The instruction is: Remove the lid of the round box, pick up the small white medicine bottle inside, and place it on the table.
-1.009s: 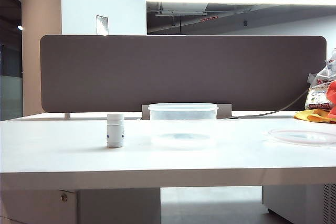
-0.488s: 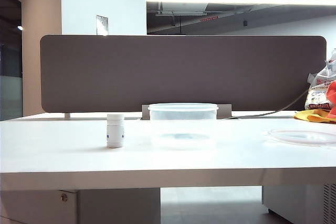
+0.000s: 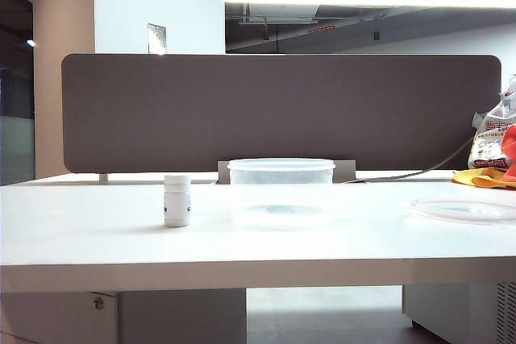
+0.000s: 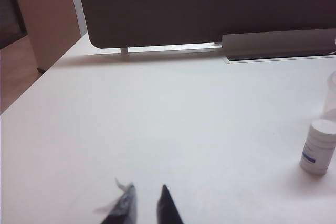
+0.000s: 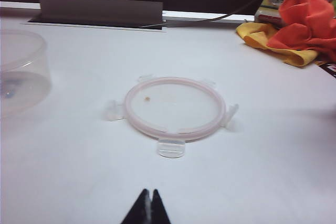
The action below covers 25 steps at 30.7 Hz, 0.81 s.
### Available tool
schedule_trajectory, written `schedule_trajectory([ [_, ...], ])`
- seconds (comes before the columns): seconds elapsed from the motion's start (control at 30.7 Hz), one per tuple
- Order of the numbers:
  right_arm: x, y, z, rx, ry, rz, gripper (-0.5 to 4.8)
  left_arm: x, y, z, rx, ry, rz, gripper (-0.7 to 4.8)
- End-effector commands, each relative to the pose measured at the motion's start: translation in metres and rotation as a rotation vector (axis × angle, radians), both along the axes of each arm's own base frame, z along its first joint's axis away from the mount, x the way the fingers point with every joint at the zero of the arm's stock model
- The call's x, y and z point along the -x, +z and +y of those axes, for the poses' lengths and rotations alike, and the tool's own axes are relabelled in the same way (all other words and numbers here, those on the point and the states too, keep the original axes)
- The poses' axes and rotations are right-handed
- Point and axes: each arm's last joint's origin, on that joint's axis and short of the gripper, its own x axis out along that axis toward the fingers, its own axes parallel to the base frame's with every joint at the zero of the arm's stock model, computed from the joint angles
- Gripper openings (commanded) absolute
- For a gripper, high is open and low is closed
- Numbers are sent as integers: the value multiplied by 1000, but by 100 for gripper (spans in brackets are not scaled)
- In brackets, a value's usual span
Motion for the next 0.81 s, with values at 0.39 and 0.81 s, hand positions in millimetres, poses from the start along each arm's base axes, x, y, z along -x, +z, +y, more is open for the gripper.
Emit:
schedule_trajectory([
  [0.39, -1, 0, -11, -30, -54, -7, -5, 0, 1, 0, 3, 3, -10, 58],
  [0.81, -1, 0, -10, -36, -37, -7, -5, 0, 1, 0, 3, 3, -10, 58],
])
